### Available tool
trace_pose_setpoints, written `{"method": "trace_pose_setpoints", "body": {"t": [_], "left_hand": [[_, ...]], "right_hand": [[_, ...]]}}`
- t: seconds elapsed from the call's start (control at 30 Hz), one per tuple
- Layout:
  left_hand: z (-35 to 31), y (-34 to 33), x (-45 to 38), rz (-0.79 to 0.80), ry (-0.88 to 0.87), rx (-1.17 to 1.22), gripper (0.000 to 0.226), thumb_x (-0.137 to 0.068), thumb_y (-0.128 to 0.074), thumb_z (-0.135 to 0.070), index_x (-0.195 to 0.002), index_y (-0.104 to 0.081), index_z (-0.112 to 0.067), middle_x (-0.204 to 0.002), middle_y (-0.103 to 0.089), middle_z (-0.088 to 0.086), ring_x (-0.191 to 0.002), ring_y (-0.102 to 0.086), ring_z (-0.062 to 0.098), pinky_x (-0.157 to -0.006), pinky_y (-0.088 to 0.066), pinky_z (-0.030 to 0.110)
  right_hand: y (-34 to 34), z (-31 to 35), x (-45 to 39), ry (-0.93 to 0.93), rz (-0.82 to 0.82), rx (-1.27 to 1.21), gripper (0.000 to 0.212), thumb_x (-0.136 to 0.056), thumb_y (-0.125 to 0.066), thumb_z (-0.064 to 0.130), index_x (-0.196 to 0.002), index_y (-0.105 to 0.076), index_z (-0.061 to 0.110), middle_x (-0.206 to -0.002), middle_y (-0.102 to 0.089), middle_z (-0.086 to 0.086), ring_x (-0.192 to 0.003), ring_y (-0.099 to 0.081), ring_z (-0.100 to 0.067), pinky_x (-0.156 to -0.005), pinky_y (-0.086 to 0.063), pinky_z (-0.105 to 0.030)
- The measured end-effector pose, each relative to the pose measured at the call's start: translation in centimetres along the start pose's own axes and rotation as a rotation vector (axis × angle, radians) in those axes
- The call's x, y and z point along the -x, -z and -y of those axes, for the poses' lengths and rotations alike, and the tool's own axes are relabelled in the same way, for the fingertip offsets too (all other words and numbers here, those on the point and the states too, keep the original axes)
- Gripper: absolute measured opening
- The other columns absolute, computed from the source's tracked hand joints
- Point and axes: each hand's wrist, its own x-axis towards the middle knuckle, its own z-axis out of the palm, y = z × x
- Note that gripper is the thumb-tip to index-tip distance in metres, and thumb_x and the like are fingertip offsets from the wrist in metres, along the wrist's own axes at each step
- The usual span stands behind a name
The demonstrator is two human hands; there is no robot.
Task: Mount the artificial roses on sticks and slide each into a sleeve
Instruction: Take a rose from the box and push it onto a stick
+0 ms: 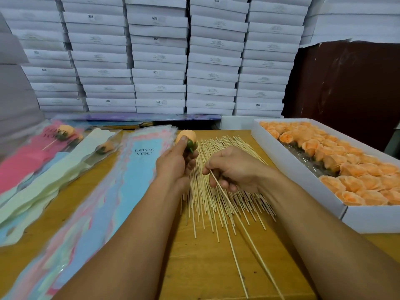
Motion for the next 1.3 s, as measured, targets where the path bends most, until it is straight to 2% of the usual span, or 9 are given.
{"method": "trace_pose_setpoints", "body": {"t": [0.07,0.2,0.3,0.43,0.53,0.67,0.93,1.07,1.3], "left_hand": [[-0.1,0.0,0.0,0.021,0.044,0.04,0.024,-0.098,-0.063,-0.028,-0.105,-0.067,-0.006,-0.071,-0.073,0.003,-0.051,-0.06,0.005,-0.048,-0.047,0.017],[-0.4,-0.2,0.0,0.088,0.119,0.122,0.024,-0.1,-0.058,-0.03,-0.11,-0.064,-0.009,-0.082,-0.071,0.005,-0.055,-0.055,0.005,-0.047,-0.044,0.016],[-0.6,-0.3,0.1,0.116,0.15,0.151,0.022,-0.101,-0.057,-0.03,-0.105,-0.064,-0.009,-0.081,-0.071,0.006,-0.054,-0.056,0.005,-0.046,-0.043,0.015],[-0.6,-0.4,0.2,0.12,0.179,0.171,0.027,-0.1,-0.059,-0.032,-0.108,-0.066,-0.007,-0.082,-0.072,0.006,-0.054,-0.06,0.006,-0.063,-0.048,0.019],[-0.6,-0.5,0.3,0.12,0.191,0.19,0.034,-0.099,-0.06,-0.03,-0.122,-0.064,-0.005,-0.087,-0.071,0.008,-0.065,-0.063,0.01,-0.071,-0.05,0.022],[-0.6,-0.5,0.4,0.128,0.189,0.203,0.034,-0.099,-0.061,-0.029,-0.122,-0.063,-0.004,-0.087,-0.071,0.008,-0.076,-0.063,0.013,-0.079,-0.05,0.025],[-0.5,-0.5,0.5,0.11,0.187,0.181,0.028,-0.098,-0.062,-0.03,-0.109,-0.067,-0.005,-0.081,-0.073,0.007,-0.073,-0.063,0.012,-0.075,-0.05,0.023],[-0.5,-0.5,0.6,0.114,0.181,0.174,0.031,-0.098,-0.062,-0.031,-0.114,-0.066,-0.005,-0.084,-0.073,0.008,-0.072,-0.063,0.012,-0.074,-0.05,0.023],[-0.5,-0.5,0.8,0.103,0.184,0.148,0.03,-0.098,-0.062,-0.032,-0.112,-0.068,-0.006,-0.086,-0.073,0.007,-0.062,-0.063,0.01,-0.067,-0.05,0.021]], "right_hand": [[-0.3,0.1,0.2,0.041,0.028,-0.026,0.015,-0.095,-0.061,0.007,-0.094,-0.072,-0.003,-0.063,-0.067,-0.011,-0.038,-0.049,-0.009,-0.032,-0.036,-0.019],[-0.8,0.1,0.1,0.113,0.032,-0.044,0.015,-0.096,-0.064,0.008,-0.098,-0.073,-0.003,-0.064,-0.067,-0.012,-0.038,-0.049,-0.009,-0.032,-0.037,-0.02],[-0.8,0.1,0.1,0.16,0.022,-0.063,0.015,-0.097,-0.06,0.007,-0.095,-0.075,0.006,-0.062,-0.066,-0.012,-0.037,-0.049,-0.009,-0.032,-0.037,-0.019],[-1.0,0.2,0.2,0.188,0.006,-0.076,0.017,-0.098,-0.058,0.005,-0.098,-0.074,0.012,-0.06,-0.065,-0.011,-0.036,-0.049,-0.009,-0.032,-0.037,-0.018],[-1.1,0.3,0.3,0.206,-0.003,-0.093,0.017,-0.099,-0.057,0.004,-0.105,-0.072,0.01,-0.06,-0.064,-0.01,-0.037,-0.048,-0.009,-0.032,-0.037,-0.019],[-1.2,0.4,0.5,0.215,-0.018,-0.103,0.018,-0.1,-0.056,0.005,-0.107,-0.072,0.01,-0.06,-0.064,-0.01,-0.038,-0.048,-0.009,-0.033,-0.037,-0.019],[-1.1,0.7,0.8,0.204,-0.022,-0.078,0.019,-0.1,-0.056,0.004,-0.107,-0.072,0.013,-0.061,-0.064,-0.01,-0.039,-0.048,-0.009,-0.033,-0.039,-0.019],[-1.1,0.7,0.8,0.194,-0.028,-0.076,0.019,-0.1,-0.056,0.004,-0.108,-0.072,0.013,-0.063,-0.065,-0.011,-0.04,-0.049,-0.009,-0.034,-0.04,-0.019],[-1.2,0.6,0.8,0.186,-0.026,-0.057,0.02,-0.099,-0.057,0.003,-0.107,-0.072,0.012,-0.062,-0.065,-0.011,-0.039,-0.049,-0.009,-0.034,-0.039,-0.02]]}}
